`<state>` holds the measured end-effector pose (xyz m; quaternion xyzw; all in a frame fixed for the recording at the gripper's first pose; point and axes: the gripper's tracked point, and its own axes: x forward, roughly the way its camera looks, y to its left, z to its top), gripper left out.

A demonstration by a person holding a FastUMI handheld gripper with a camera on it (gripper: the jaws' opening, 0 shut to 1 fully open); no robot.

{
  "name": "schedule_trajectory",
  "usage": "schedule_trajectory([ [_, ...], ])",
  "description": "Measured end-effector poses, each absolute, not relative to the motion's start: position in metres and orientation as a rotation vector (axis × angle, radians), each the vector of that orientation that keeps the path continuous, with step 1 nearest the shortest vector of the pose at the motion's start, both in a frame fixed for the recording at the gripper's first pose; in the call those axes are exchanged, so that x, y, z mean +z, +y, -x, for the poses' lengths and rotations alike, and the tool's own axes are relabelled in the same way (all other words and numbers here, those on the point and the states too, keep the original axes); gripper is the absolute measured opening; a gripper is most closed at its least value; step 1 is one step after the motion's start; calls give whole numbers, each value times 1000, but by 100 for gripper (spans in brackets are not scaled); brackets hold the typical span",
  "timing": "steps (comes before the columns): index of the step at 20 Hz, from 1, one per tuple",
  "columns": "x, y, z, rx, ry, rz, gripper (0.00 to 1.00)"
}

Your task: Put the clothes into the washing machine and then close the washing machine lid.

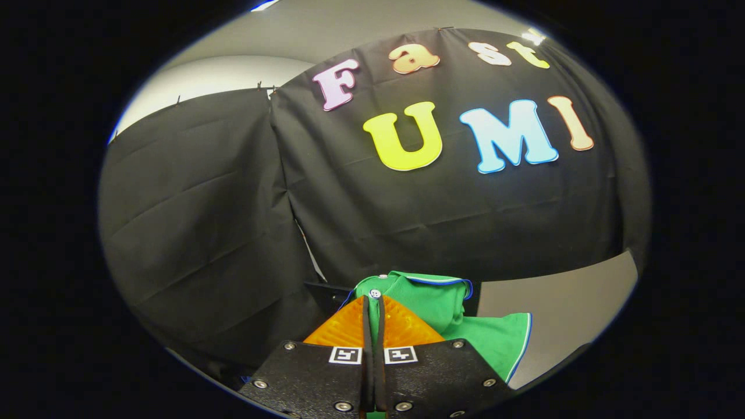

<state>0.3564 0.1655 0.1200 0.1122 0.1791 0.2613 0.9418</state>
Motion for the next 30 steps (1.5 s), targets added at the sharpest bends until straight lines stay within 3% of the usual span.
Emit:
schedule_trajectory([
  [17, 73, 311, -340, 669, 434, -187, 0],
  [30, -23, 348, -356, 583, 501, -100, 0],
])
